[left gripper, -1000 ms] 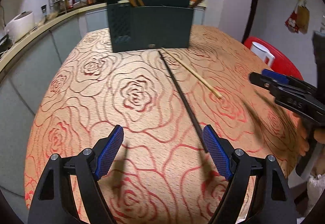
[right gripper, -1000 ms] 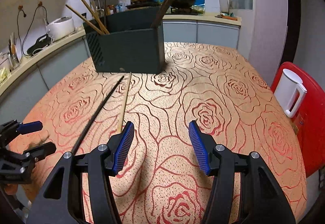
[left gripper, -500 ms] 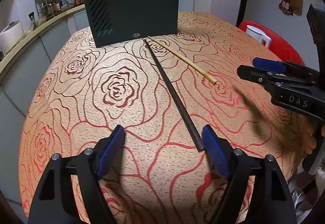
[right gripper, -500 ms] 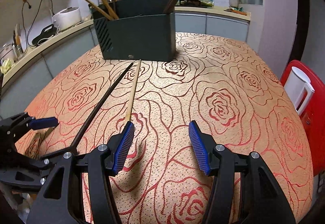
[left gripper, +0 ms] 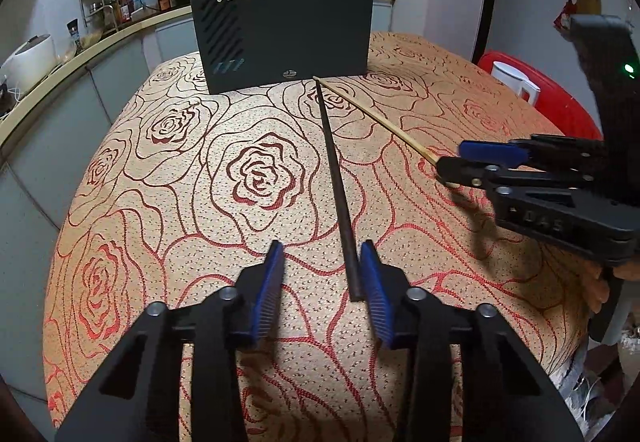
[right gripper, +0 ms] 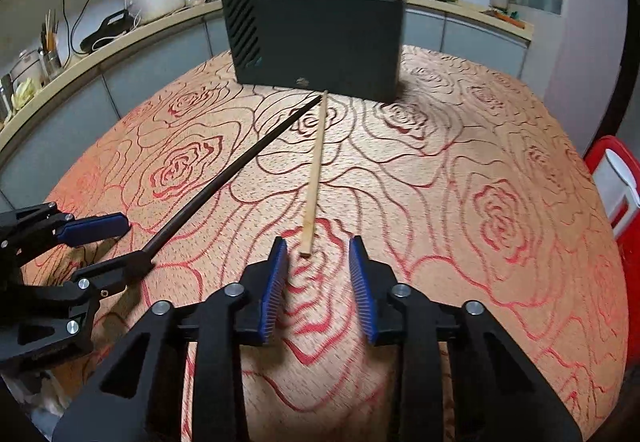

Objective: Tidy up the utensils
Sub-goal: 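Grasp a dark chopstick with the left tool while the right tool grasps a bamboo chopstick, then lift both held chopsticks upright and carry them over the black holder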

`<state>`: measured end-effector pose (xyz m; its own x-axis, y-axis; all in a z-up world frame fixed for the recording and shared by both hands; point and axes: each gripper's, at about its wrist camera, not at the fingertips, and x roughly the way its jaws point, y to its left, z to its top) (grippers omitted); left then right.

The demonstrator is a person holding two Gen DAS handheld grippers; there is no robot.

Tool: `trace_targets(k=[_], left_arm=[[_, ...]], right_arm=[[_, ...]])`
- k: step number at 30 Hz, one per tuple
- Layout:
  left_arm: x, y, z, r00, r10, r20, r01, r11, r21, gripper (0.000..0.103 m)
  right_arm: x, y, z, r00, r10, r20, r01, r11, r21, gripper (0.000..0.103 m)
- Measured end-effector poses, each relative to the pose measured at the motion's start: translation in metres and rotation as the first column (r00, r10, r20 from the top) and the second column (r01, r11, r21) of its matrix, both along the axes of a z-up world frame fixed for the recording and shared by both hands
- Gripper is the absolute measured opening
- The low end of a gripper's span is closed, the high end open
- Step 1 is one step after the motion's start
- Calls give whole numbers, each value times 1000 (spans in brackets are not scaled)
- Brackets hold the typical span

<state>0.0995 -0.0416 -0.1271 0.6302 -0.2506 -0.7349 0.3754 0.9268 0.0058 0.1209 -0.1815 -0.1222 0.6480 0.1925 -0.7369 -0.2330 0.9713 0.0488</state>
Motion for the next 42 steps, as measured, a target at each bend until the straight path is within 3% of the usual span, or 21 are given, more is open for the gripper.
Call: trace_targets(k=[6, 9, 17, 24, 30, 42], left_arm=[[1, 4, 0, 1000, 8, 2, -8, 1000, -23, 15], [-1, 1, -1, 1000, 2, 16, -1, 1000, -11, 10], [-1, 0, -1, 1000, 7, 21, -7, 1000, -5, 7], [-7, 0, 9, 999, 4, 52, -4, 1000, -9, 7], [-14, 11, 39, 990, 28, 136, -23, 999, -37, 7], [-24, 29, 114, 948, 51, 314, -25, 996, -86, 7]], right_arm=[[8, 10, -2, 1000, -6, -14, 5, 1000, -13, 27], [9, 10, -2, 1000, -7, -16, 7, 1000, -10, 21], [9, 10, -2, 1000, -23, -10, 22, 999, -23, 8], [8, -5, 2, 999, -48, -23, 48, 999, 18, 7], [-1, -32, 34, 996, -82, 24, 80, 992, 93, 7], [-43, -53, 114, 968, -87, 235, 48, 984, 170, 7]])
